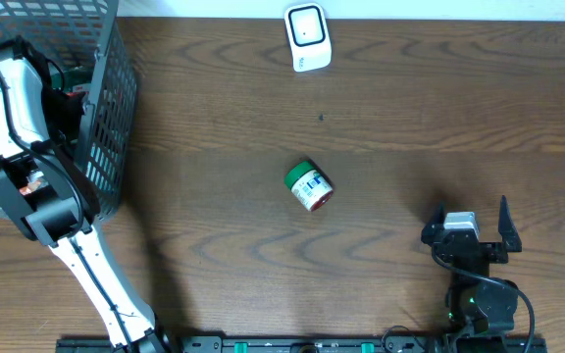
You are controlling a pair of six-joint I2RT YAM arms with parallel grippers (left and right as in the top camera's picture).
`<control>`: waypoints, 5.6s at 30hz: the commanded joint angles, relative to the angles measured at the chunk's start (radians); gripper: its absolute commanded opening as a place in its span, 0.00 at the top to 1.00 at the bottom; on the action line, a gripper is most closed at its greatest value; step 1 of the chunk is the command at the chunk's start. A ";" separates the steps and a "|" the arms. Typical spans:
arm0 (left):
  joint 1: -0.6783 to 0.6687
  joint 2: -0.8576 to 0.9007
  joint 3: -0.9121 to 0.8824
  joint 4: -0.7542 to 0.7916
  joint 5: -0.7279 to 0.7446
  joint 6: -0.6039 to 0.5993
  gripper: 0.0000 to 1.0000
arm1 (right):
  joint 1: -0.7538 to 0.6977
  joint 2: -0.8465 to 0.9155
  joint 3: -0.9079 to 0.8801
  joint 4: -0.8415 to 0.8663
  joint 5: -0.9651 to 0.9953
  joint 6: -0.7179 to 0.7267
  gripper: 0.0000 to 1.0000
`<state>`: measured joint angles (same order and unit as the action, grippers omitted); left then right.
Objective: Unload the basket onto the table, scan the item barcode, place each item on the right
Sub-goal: 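Reach into the basket with the left gripper toward the green pouch, then carry the pale green pouch with the left gripper beside the jar, then lower the pouch onto the table and push it against the jar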
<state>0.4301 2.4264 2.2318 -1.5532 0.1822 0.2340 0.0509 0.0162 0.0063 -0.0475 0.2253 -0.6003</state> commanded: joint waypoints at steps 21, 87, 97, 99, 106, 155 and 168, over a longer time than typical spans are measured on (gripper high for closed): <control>0.002 -0.032 -0.086 0.105 0.021 -0.070 0.89 | 0.007 -0.002 0.000 -0.004 0.010 -0.010 0.01; -0.769 -0.928 -1.095 0.741 -0.055 -0.689 0.92 | 0.007 -0.002 0.000 -0.004 0.010 -0.010 0.01; -0.775 -0.927 -1.339 0.995 -0.064 -0.697 0.87 | 0.007 -0.002 0.000 -0.004 0.010 -0.010 0.01; -0.775 -0.927 -1.353 1.004 -0.064 -0.697 0.85 | 0.007 -0.002 0.000 -0.004 0.010 -0.010 0.01; -0.775 -0.927 -1.358 1.037 -0.064 -0.696 0.84 | 0.007 -0.002 0.000 -0.004 0.010 -0.010 0.01; -0.730 -0.603 -1.224 1.096 0.054 -0.541 0.92 | 0.007 -0.002 0.000 -0.004 0.010 -0.010 0.01; -0.710 -0.984 -1.181 1.054 -0.063 -0.541 0.86 | 0.007 -0.002 0.000 -0.004 0.010 -0.010 0.01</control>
<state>-0.2840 1.4719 1.0359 -0.4698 0.2131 -0.3134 0.0509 0.0174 0.0063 -0.0479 0.2253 -0.6037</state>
